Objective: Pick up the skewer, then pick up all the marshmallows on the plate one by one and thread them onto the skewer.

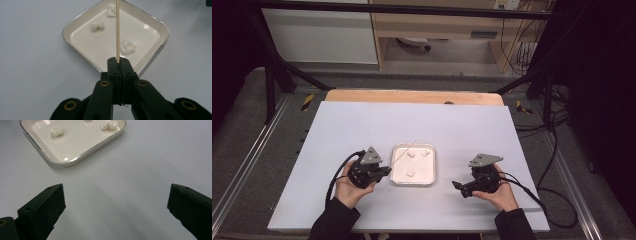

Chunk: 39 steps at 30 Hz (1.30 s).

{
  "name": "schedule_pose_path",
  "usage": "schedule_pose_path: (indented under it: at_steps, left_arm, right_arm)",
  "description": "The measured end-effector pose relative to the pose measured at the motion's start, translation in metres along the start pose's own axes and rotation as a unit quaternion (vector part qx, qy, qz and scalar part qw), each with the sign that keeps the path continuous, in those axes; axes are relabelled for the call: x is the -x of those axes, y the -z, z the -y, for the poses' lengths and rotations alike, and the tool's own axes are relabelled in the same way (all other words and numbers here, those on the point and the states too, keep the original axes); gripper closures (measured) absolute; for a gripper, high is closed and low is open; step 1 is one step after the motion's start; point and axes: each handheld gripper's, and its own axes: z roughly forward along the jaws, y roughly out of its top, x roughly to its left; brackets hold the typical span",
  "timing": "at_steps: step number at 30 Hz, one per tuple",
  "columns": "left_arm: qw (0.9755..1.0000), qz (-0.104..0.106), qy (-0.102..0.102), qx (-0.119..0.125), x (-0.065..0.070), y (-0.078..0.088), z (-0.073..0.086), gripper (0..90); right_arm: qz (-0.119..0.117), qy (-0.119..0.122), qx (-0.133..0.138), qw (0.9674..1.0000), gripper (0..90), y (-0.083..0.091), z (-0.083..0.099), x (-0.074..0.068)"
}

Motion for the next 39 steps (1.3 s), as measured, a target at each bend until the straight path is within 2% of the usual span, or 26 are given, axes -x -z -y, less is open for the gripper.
schedule_pose_path:
  at_steps: [3, 6, 11, 17, 22, 25, 31, 39]
  left_arm:
    - [0.9999, -0.003, 0.011, 0.009, -0.003, 0.005, 0.007, 88.7]
    - [0.9996, -0.007, 0.019, 0.018, -0.006, 0.009, 0.015, 88.7]
    - [0.9987, -0.012, 0.035, 0.036, -0.011, 0.018, 0.03, 88.7]
    - [0.9974, -0.017, 0.047, 0.051, -0.013, 0.029, 0.044, 88.7]
    - [0.9963, -0.016, 0.054, 0.065, -0.014, 0.034, 0.05, 88.7]
    - [0.9958, -0.018, 0.054, 0.072, -0.013, 0.038, 0.055, 88.6]
    - [0.9953, -0.021, 0.058, 0.075, -0.014, 0.04, 0.061, 88.6]
    - [0.9949, -0.018, 0.066, 0.075, -0.017, 0.04, 0.065, 88.6]
  right_arm:
    - [-0.001, -0.005, 0.002, 1.0, 0.9, 0.0, -0.003, -0.001]
    - [-0.003, -0.021, 0.008, 0.9997, 0.8, 0.0, -0.008, -0.002]
    - [-0.01, -0.017, 0.006, 0.9998, 0.7, -0.003, -0.015, -0.008]
    - [-0.013, -0.025, 0.017, 0.9995, 0.7, -0.009, -0.023, -0.015]
    - [-0.021, -0.029, 0.029, 0.9989, 0.7, -0.015, -0.031, -0.021]
    - [-0.017, -0.031, 0.033, 0.9988, 0.7, -0.019, -0.036, -0.025]
    - [-0.018, -0.031, 0.04, 0.9985, 0.7, -0.029, -0.047, -0.033]
    - [-0.024, -0.026, 0.034, 0.9988, 1.7, -0.052, -0.063, -0.049]
